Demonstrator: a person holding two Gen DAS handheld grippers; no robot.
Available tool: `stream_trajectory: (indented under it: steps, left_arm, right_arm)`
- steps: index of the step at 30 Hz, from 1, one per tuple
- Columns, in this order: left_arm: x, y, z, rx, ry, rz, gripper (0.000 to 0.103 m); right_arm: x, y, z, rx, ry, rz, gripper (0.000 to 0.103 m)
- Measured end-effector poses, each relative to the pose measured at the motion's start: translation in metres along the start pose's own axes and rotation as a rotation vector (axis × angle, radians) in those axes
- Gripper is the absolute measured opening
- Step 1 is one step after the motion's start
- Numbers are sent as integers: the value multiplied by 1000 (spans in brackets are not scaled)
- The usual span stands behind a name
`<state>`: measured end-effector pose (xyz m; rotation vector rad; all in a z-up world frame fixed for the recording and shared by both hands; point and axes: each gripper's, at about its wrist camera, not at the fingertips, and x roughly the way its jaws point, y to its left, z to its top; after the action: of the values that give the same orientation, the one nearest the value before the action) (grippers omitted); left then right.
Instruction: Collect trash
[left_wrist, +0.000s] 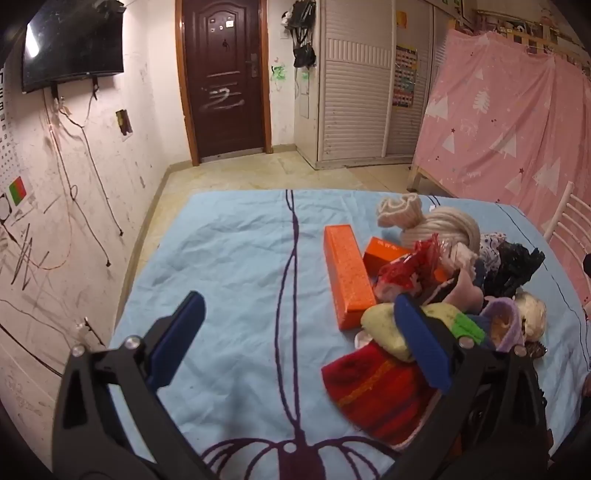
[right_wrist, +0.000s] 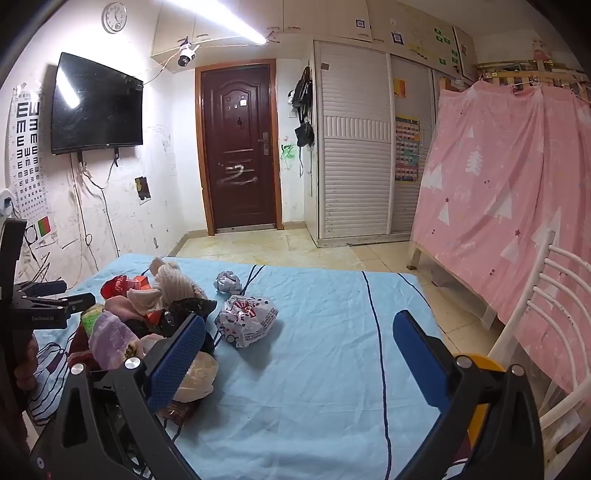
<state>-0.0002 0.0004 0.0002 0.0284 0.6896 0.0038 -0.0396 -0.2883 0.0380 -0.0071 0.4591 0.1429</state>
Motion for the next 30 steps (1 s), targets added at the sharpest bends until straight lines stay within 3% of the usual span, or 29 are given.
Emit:
stream_trajectory:
  steps: [30]
  left_arm:
    - [-6,7,-1,-20,-9,-22,98]
  right_arm:
    - [-2,-1,1,-4,-15,-21,95]
